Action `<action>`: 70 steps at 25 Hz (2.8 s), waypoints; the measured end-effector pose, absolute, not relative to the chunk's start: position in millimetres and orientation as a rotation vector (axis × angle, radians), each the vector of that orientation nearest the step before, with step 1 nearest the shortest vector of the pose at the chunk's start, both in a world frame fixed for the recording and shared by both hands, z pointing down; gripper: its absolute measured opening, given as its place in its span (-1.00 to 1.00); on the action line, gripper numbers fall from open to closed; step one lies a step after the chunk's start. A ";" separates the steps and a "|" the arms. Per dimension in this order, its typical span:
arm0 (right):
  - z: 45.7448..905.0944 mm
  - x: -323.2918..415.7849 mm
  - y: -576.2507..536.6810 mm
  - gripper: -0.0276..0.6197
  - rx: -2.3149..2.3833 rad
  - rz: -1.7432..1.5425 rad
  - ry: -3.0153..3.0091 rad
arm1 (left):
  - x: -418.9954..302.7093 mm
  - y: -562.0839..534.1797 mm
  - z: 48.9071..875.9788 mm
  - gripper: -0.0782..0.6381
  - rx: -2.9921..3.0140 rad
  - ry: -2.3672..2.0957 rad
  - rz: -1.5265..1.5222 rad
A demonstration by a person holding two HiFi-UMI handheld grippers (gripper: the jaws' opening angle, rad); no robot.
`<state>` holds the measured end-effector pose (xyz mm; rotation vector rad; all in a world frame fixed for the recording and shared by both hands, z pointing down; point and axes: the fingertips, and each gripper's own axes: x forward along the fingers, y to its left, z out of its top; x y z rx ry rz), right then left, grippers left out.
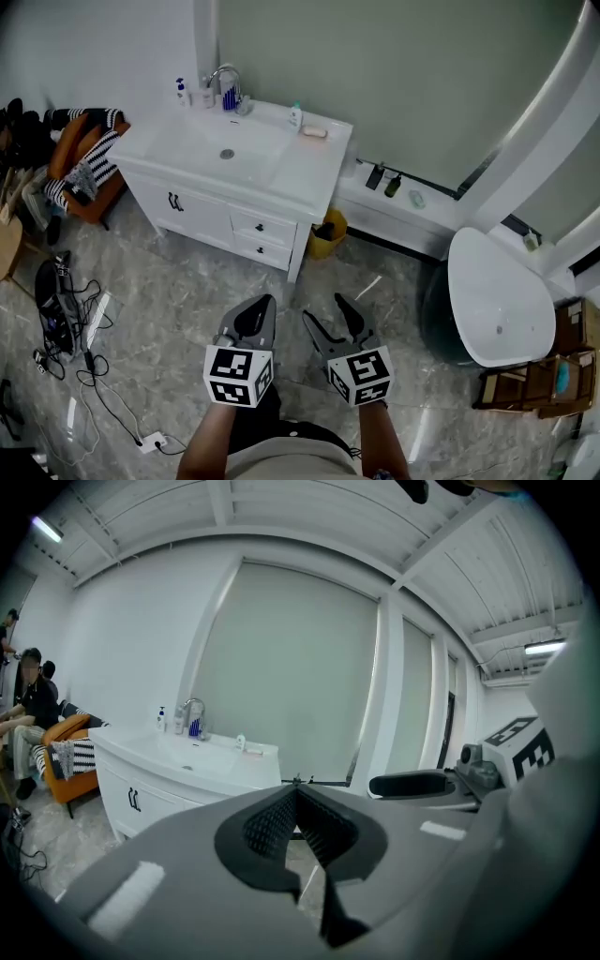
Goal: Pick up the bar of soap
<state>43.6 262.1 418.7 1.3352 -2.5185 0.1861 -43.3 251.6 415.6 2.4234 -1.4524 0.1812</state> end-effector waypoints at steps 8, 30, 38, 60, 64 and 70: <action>412.8 18.3 217.3 -0.08 1.346 0.154 -2.478 | -59.6 205.9 421.4 -0.76 2.459 -1.362 0.206; 420.4 25.2 112.2 -0.08 1.475 0.138 -2.339 | -69.8 100.2 433.4 -0.76 2.497 -1.270 0.267; 417.1 43.7 53.8 -0.08 1.433 0.126 -2.386 | -48.3 45.5 431.5 -0.76 2.474 -1.317 0.275; 422.5 103.6 -70.1 -0.08 1.238 0.116 -2.477 | 15.1 -60.6 432.3 -0.76 2.353 -1.475 0.278; 426.1 102.3 -81.9 -0.08 1.228 0.105 -2.489 | 13.1 -71.5 436.5 -0.76 2.329 -1.495 0.276; 432.4 98.5 -100.8 -0.08 1.191 0.107 -2.484 | 6.3 -87.8 439.0 -0.76 2.315 -1.516 0.261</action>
